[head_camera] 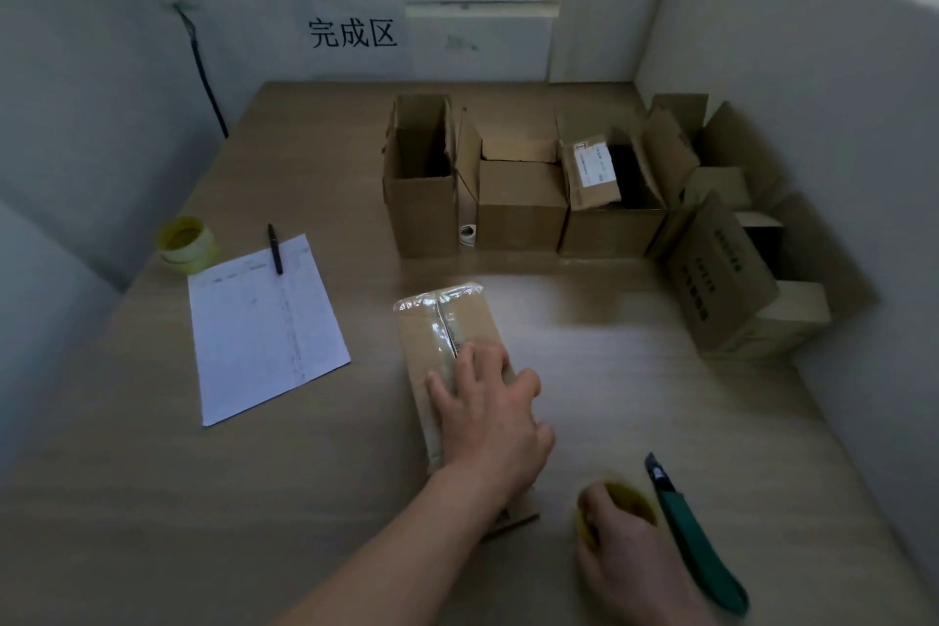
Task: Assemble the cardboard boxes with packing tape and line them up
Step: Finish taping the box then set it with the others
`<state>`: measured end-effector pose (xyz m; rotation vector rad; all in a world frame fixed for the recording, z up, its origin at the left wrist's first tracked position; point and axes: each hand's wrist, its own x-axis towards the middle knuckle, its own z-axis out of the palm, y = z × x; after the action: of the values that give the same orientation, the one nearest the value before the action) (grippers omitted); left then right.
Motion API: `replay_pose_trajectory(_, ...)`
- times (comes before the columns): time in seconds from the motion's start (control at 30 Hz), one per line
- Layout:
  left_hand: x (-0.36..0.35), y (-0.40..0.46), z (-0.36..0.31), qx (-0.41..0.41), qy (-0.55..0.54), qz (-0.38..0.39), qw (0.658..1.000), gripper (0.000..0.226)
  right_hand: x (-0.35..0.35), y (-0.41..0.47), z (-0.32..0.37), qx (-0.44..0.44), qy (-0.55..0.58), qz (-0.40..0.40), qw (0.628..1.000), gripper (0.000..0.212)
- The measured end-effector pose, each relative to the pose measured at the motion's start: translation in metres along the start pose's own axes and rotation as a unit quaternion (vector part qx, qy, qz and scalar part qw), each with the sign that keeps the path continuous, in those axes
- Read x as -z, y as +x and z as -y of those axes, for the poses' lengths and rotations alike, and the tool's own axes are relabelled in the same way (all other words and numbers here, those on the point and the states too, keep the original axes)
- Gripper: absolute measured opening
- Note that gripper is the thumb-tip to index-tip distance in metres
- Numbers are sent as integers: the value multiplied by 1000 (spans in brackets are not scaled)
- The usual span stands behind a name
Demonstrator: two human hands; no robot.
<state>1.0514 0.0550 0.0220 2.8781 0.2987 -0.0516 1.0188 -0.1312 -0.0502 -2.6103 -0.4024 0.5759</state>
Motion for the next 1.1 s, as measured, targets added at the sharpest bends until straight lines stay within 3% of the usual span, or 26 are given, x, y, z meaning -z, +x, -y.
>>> replay_pose_trajectory(0.07, 8, -1, 15, -27, -43, -11, 999, 59, -11, 1, -5, -17, -8, 13, 1000, 26)
replay_pose_trajectory(0.13, 11, -12, 41, -51, -117, -133, 983, 62, -15, 5, -6, 9, -38, -50, 998, 23)
replay_pose_trajectory(0.2, -1, -31, 66, -38, -183, -238, 953, 61, -5, 10, 7, 4, 20, -152, 988, 31)
replay_pose_trajectory(0.27, -21, -45, 77, 8, -280, -244, 928, 64, 12, 21, 41, 7, 141, -222, 965, 54)
replay_pose_trajectory(0.33, -37, -48, 72, 46, -389, -210, 896, 66, 20, 39, 75, 5, 286, -203, 936, 66)
replay_pose_trajectory(0.43, -44, -38, 52, 123, -534, -198, 813, 65, 9, 72, 107, 15, 412, -141, 900, 67)
replay_pose_trajectory(0.5, -46, -30, 43, 226, -618, -199, 726, 53, -1, 81, 114, 7, 433, -156, 888, 53)
replay_pose_trajectory(0.53, -47, -28, 41, 254, -626, -207, 708, 49, -3, 83, 115, 3, 437, -168, 883, 48)
replay_pose_trajectory(0.6, -51, -27, 45, 252, -609, -206, 723, 53, -7, 85, 113, -2, 441, -181, 879, 46)
replay_pose_trajectory(0.77, -59, -32, 69, 148, -520, -143, 829, 78, -5, 86, 105, 20, 381, -165, 910, 50)
replay_pose_trajectory(0.83, -53, -34, 74, 151, -491, -98, 852, 88, -5, 87, 101, 23, 345, -173, 922, 58)
replay_pose_trajectory(0.9, -36, -29, 75, 162, -491, -68, 853, 100, -6, 87, 100, 24, 331, -177, 927, 65)
replay_pose_trajectory(0.97, -25, -9, 76, 173, -480, -91, 855, 96, -7, 87, 102, 14, 332, -172, 928, 65)
replay_pose_trajectory(1.1, -16, 22, 75, 153, -371, -110, 909, 83, 2, 84, 106, -14, 310, -124, 943, 46)
